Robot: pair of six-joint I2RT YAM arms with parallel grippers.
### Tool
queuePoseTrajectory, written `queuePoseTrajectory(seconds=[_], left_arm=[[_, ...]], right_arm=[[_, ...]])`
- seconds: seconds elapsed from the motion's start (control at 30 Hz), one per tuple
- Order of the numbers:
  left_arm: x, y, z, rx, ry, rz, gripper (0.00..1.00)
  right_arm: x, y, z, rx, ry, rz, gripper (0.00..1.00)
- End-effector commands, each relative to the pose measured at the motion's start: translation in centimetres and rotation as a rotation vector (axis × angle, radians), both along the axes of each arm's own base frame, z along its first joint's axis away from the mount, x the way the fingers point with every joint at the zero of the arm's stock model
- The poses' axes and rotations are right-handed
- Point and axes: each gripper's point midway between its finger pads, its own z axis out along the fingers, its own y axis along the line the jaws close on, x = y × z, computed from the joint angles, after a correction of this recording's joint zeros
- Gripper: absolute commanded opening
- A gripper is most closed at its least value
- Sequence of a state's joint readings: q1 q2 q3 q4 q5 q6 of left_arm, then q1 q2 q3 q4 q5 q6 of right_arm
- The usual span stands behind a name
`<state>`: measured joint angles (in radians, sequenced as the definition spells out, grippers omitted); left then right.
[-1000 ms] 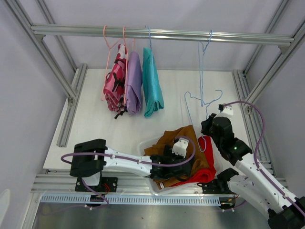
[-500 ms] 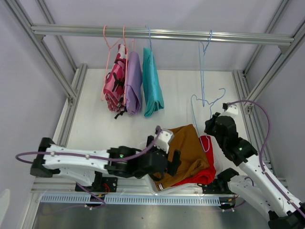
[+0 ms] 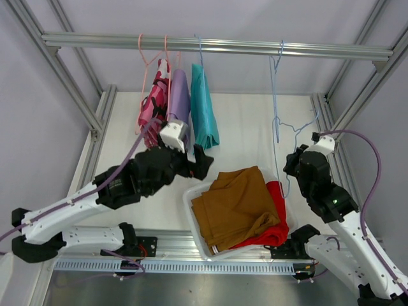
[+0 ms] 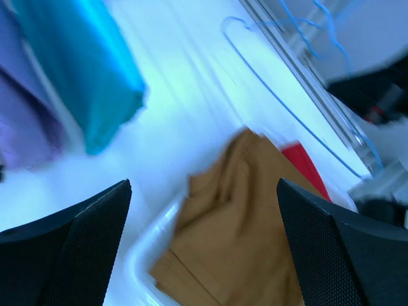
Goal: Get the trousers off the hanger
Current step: Place the hanger at the clothesline.
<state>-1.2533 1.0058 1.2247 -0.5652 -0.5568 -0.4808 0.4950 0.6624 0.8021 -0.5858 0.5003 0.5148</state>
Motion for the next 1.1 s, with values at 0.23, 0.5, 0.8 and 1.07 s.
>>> queuePoseTrajectory(seconds=[0.23, 0.5, 0.8, 1.07], left_arm=[[8.5, 1.2, -1.4, -0.039, 0.092, -0.006, 0.99], [9.9, 3.7, -1.9, -0.146, 0.146, -0.015, 0.99], [12.7, 8.7, -1.3, -0.230, 0.145, 0.113, 1.00], [13.6, 9.8, -1.2, -0.269, 0.158, 0.105, 1.00]], right_arm=[[1.9, 0.7, 7.3, -0.121, -0.100, 0.098, 0.00], [3.4, -0.4, 11.5, -0.233, -0.140, 0.068, 0.00], [5.0, -0.1, 14.9, -0.258, -0.207, 0.088, 0.00], [6.5, -0.5, 17.0, -0.278, -0.229, 0.068, 0.00]])
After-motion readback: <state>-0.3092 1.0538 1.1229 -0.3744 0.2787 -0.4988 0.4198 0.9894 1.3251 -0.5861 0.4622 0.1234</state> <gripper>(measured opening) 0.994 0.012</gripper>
